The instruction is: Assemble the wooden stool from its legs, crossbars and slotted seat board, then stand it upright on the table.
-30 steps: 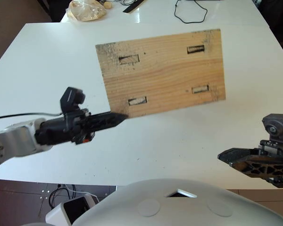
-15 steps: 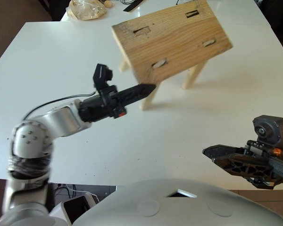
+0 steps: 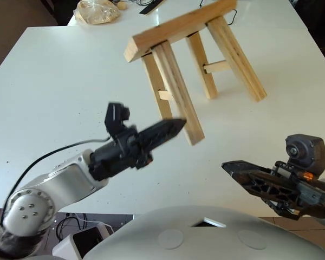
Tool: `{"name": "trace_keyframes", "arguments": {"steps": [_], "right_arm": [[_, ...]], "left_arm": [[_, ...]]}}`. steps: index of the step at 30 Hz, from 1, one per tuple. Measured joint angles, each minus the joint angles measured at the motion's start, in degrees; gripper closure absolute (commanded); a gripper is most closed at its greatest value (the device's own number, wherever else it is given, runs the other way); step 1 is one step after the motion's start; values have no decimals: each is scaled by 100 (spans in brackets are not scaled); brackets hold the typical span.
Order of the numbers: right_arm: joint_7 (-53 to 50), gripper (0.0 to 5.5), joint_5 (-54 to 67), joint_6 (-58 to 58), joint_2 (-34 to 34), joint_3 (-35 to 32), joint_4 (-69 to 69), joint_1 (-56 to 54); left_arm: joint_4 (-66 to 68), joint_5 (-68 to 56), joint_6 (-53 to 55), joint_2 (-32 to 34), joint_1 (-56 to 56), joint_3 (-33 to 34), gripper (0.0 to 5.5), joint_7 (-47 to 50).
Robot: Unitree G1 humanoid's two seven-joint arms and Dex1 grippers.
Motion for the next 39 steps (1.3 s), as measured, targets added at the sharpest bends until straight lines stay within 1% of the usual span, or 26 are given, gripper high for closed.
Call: {"name": "trace_keyframes", "arguments": {"steps": [1,3,6,11,12,14,16,17,19,23,25,27,29,30,31,35,37,39], "right_arm": [[-32,410,1,18,-8,49,87,-229],[-117,410,3,132,-17,120,236,-525],[-259,410,3,346,-10,212,385,-1000],[-552,410,2,647,154,360,607,-1728],[-680,410,1,680,205,399,657,-1942],[-1216,410,1,698,415,548,859,-2751],[-2041,410,-101,644,673,706,1324,-3787],[-2381,410,-385,616,835,813,1590,-4253],[-2865,410,-1546,604,1145,1062,2136,-5098],[-3033,410,-3571,596,1574,1645,2815,-6038],[-2992,410,-4819,539,1960,2099,3363,-6638],[-2908,410,-5561,434,2289,2371,3815,-7059],[-2737,410,-6258,282,2675,2570,4373,-7461],[-2589,410,-6683,129,2966,2647,4824,-7732],[-2476,410,-6982,8,3187,2693,5185,-7926],[-1887,410,-8085,-531,3924,2878,6583,-8485],[-1583,410,-8498,-796,4216,2994,7131,-8617],[-1292,410,-8845,-960,4282,3013,7391,-8764]], "left_arm": [[285,6,362,312,283,188,403,-223],[555,45,636,456,407,247,403,-290],[798,386,691,315,443,144,403,-201],[874,487,676,-37,170,75,403,-91],[918,507,675,-70,29,77,403,-65],[1072,388,624,-156,-452,191,403,-23],[1085,174,558,-153,-909,486,403,-168],[1082,142,549,-149,-1075,637,403,-275],[1088,100,478,-152,-1462,939,403,-481],[1253,90,270,-249,-2106,1102,403,-444],[1475,664,118,-435,-2730,896,403,-77],[1701,1596,34,-717,-3221,478,403,194],[1961,2712,-2,-1107,-3676,-83,403,397],[2110,3481,-22,-1339,-3954,-476,403,452],[2206,4039,-43,-1451,-4108,-760,403,452],[2573,5919,-213,-1622,-4298,-1626,403,-39],[2717,6495,-308,-1624,-4405,-1803,403,-339],[2757,6925,-390,-1611,-4405,-1859,403,-622]]}}
